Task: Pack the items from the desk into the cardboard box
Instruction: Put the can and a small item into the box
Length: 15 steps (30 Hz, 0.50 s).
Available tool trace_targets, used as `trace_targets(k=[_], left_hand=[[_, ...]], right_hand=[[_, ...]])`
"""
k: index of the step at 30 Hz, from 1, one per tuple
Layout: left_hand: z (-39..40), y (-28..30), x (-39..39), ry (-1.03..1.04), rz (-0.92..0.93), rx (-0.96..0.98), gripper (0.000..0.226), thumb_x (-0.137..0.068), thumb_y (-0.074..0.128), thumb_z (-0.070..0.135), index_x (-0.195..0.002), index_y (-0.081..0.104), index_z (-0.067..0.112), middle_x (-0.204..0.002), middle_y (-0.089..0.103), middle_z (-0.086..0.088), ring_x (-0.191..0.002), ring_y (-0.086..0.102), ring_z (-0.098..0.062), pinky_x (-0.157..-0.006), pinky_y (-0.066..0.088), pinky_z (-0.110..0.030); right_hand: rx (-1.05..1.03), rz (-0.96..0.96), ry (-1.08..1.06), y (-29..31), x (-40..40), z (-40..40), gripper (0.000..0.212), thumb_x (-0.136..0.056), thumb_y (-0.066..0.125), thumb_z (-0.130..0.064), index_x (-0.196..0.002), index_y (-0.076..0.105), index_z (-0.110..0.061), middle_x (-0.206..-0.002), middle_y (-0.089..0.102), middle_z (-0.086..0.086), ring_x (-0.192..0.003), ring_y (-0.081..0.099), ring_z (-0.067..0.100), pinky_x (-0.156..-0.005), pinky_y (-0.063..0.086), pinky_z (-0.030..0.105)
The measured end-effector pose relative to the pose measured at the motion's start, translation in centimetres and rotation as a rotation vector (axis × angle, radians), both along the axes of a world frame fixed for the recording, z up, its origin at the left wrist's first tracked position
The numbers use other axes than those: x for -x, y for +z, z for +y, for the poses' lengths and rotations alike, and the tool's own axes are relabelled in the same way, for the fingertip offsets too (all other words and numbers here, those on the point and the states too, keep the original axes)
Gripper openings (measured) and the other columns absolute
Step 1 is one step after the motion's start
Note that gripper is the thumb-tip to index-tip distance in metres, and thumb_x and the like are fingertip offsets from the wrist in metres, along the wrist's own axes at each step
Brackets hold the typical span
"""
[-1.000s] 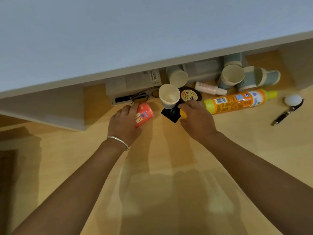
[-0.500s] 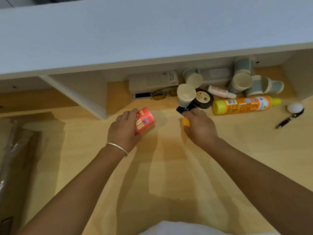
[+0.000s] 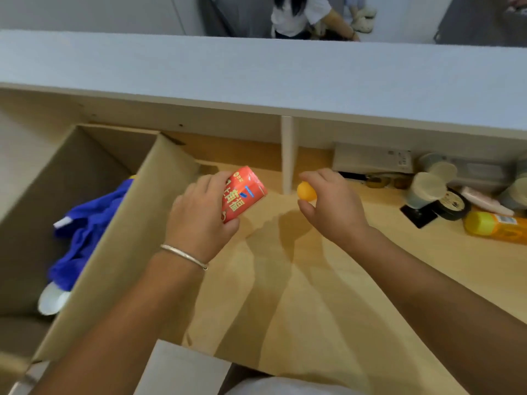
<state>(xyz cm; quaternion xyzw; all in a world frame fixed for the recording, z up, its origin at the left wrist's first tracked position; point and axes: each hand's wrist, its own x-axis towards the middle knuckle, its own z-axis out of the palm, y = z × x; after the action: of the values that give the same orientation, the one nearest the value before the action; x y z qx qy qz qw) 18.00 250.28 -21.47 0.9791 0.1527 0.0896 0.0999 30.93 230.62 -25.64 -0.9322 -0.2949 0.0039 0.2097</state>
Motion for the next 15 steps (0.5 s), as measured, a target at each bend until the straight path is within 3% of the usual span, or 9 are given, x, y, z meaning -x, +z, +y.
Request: trace_targets(k=[5,15], left_hand=[[6.0,4.3,6.2,0.15,-0.098,0.021,0.076,-0.066,0.08,0.034,-0.132,0.044,0.023,-0.117,0.056,-0.004,-0.101,0.055,-0.028,-0.08,0.049,-0.046],[15.4,5.8,16.6,0.394,-0.094,-0.007,0.083,-0.063,0.08,0.038,-0.134,0.039,0.025,-0.119,0.057,-0.004,-0.099,0.056,-0.029,-0.076,0.05,-0.043]], right_hand=[[-0.094,-0.058,0.132,2.9,3.2,8.4,0.046,-0.083,0.067,-0.032,-0.127,0.053,-0.028,-0.119,0.057,-0.004,-0.106,0.052,0.018,-0.08,0.041,0.03],[-0.187,-0.099,0.33,6.6,9.0,22.9,0.048,-0.082,0.067,-0.03,-0.128,0.054,-0.027,-0.12,0.058,-0.002,-0.109,0.053,0.02,-0.082,0.044,0.033]])
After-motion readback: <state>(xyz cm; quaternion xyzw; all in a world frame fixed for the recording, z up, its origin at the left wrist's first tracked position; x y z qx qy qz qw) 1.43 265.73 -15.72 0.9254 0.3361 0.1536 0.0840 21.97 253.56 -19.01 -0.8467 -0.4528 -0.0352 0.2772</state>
